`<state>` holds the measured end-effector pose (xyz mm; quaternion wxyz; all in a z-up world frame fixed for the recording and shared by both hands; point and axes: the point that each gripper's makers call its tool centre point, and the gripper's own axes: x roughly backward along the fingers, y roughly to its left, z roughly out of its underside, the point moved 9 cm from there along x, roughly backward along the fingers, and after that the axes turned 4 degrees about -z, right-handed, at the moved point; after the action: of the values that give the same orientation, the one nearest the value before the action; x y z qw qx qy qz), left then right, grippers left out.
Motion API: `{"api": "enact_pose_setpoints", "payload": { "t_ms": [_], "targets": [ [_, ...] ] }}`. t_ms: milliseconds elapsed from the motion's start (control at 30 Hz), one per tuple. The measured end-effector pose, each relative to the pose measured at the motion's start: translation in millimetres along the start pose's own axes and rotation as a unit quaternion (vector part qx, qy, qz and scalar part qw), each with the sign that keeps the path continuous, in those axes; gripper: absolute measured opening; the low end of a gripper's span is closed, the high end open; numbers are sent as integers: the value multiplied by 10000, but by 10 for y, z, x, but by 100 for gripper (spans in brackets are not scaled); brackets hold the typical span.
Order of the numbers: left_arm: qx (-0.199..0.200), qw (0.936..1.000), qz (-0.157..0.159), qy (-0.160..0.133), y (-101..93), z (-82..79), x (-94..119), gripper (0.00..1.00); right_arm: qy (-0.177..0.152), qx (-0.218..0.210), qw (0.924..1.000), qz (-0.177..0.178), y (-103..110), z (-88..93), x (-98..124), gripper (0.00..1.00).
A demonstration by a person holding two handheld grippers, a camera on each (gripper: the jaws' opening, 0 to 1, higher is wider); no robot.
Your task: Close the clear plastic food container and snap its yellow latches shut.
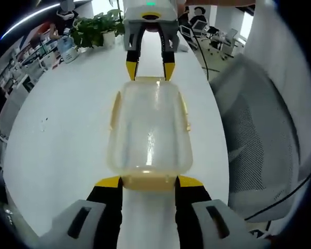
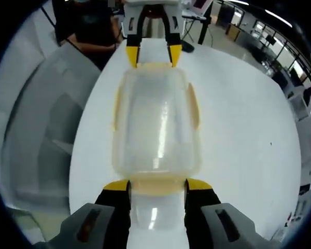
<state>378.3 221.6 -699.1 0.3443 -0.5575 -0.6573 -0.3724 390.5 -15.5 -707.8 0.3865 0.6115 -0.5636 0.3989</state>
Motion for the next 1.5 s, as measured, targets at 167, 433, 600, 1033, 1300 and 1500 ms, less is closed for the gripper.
{"api": "enact_pose_setpoints", "payload": {
  "t_ms": [167, 433, 600, 1033, 1300, 1500],
  "targets": [
    [13, 10000, -21, 0, -8, -77, -38, 39, -8, 11, 10000, 5, -2, 78, 34, 39],
    [51, 10000, -39, 6, -28, -203, -116, 39, 2, 39, 10000, 21, -4, 212, 90, 39],
    [35, 10000, -84, -3, -39, -269, -142, 39, -44, 45, 10000, 38, -4, 294, 131, 39],
    [103, 9999, -103, -41, -69, -439, -267, 39, 1, 101, 9999, 41, -4, 476, 212, 39],
    [117, 9999, -95, -61, -79, -543, -325, 39, 7, 96, 10000, 23, -8, 590, 251, 39],
    [119, 9999, -95, -67, -82, -619, -380, 39, 2, 102, 9999, 28, -2, 675, 292, 39]
  ]
}}
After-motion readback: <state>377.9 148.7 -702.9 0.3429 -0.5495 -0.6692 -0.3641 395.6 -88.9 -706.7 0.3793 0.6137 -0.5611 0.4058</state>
